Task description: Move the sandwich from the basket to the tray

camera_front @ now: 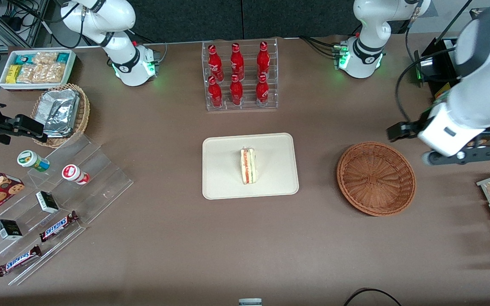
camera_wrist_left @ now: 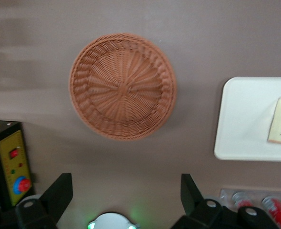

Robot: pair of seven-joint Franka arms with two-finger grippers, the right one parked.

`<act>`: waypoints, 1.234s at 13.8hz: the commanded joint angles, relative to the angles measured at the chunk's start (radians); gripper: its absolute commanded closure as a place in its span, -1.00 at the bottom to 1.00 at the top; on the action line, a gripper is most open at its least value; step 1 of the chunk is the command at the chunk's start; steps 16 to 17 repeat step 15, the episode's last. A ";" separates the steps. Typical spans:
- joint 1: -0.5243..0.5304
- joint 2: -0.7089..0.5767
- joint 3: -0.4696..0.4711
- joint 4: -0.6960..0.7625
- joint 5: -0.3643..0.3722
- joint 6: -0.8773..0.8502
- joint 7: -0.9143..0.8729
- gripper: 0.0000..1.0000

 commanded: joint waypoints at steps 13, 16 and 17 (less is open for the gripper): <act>-0.047 -0.130 0.219 -0.070 -0.081 -0.035 0.250 -1.00; -0.047 -0.123 0.219 -0.066 -0.077 -0.035 0.238 -1.00; -0.047 -0.123 0.219 -0.066 -0.077 -0.035 0.238 -1.00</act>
